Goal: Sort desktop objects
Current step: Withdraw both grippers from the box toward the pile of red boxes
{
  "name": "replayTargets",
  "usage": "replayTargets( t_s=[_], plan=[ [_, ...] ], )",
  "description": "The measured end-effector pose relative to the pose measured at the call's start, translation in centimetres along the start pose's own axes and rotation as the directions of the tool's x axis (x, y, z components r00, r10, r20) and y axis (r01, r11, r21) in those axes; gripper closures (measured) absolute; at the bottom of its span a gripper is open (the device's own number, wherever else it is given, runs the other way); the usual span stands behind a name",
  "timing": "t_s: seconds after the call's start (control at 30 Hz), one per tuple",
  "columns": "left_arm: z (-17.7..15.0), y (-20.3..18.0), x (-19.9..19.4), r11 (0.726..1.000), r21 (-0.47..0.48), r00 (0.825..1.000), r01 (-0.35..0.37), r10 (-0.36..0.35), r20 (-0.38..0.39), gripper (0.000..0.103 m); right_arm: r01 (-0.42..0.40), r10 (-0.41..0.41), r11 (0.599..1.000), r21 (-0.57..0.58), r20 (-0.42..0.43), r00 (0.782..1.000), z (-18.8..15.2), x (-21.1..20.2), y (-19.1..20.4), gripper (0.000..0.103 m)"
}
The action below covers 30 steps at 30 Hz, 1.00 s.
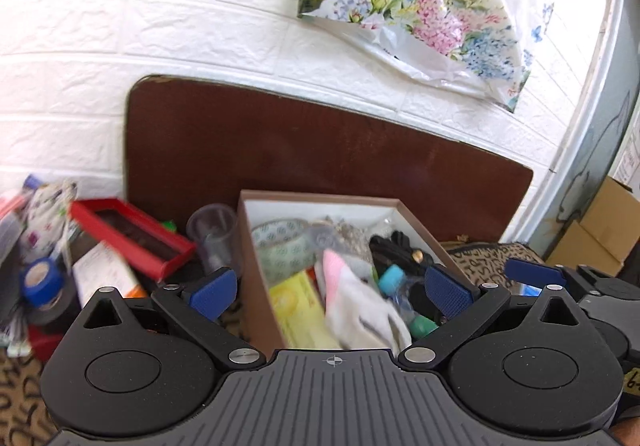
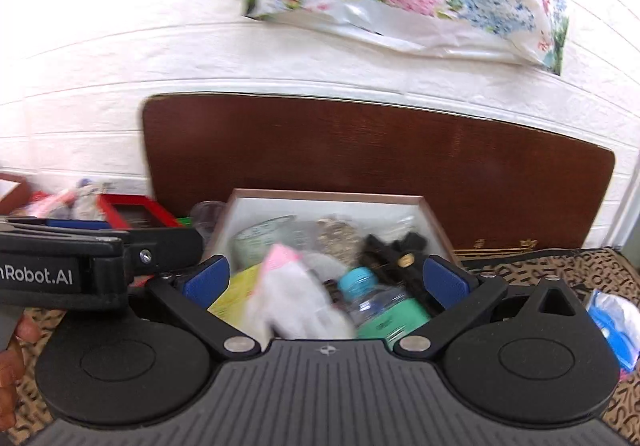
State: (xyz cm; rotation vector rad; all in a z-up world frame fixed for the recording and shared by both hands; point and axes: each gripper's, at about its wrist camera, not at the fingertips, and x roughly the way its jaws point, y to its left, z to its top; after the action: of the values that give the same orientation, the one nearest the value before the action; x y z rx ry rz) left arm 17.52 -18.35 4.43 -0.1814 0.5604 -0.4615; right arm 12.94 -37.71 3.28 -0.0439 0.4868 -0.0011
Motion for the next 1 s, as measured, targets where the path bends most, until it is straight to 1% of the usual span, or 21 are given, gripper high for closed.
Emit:
replayTargets(
  t_s=[0.17,0.3,0.4,0.47,0.57,0.63,0.73,0.87,1.0],
  plan=[
    [-2.6,1.2,-4.4,0.999,-0.003,0.999,-0.038,0.038,0.018,0.000,-0.040,0.040,0.999,-0.018,0.000,0.999,-1.6,-3.2,3.3,0.000],
    [-5.0,2.9,-7.7,0.997,-0.035,0.997,-0.069,0.070,0.033,0.000,-0.073,0.073,0.997,-0.021,0.001,0.997,-3.3,-5.1,6.3,0.000],
    [-7.0,4.8,-10.0,0.994,-0.067,0.995,-0.088,0.091,0.041,0.000,-0.118,0.118,0.993,0.001,-0.016,0.993,-4.9,-5.9,8.4,0.000],
    [-8.1,6.1,-11.2,0.990,-0.095,0.994,-0.103,0.106,0.033,0.000,-0.159,0.159,0.987,0.017,-0.031,0.987,-6.0,-6.0,10.0,0.000],
    [-9.4,7.8,-12.8,0.987,-0.115,0.993,-0.111,0.115,0.023,0.000,-0.200,0.200,0.980,0.017,-0.037,0.979,-7.2,-6.1,12.5,0.000],
    [-10.2,9.0,-13.9,0.984,-0.129,0.992,-0.121,0.125,0.021,0.000,-0.228,0.228,0.974,0.003,-0.044,0.973,-7.8,-6.0,14.5,0.000],
    [-11.3,10.9,-15.3,0.977,-0.145,0.987,-0.155,0.161,0.024,0.000,-0.255,0.254,0.966,-0.047,-0.039,0.967,-8.3,-6.2,17.4,0.000],
    [-12.0,14.0,-16.8,0.965,-0.183,0.980,-0.188,0.196,0.027,0.000,-0.297,0.295,0.951,-0.082,-0.040,0.955,-8.5,-6.0,20.7,0.000],
    [-12.2,16.8,-17.6,0.953,-0.220,0.976,-0.209,0.218,0.018,0.000,-0.321,0.318,0.944,-0.074,-0.048,0.947,-8.6,-5.1,22.9,0.000]
  ],
)
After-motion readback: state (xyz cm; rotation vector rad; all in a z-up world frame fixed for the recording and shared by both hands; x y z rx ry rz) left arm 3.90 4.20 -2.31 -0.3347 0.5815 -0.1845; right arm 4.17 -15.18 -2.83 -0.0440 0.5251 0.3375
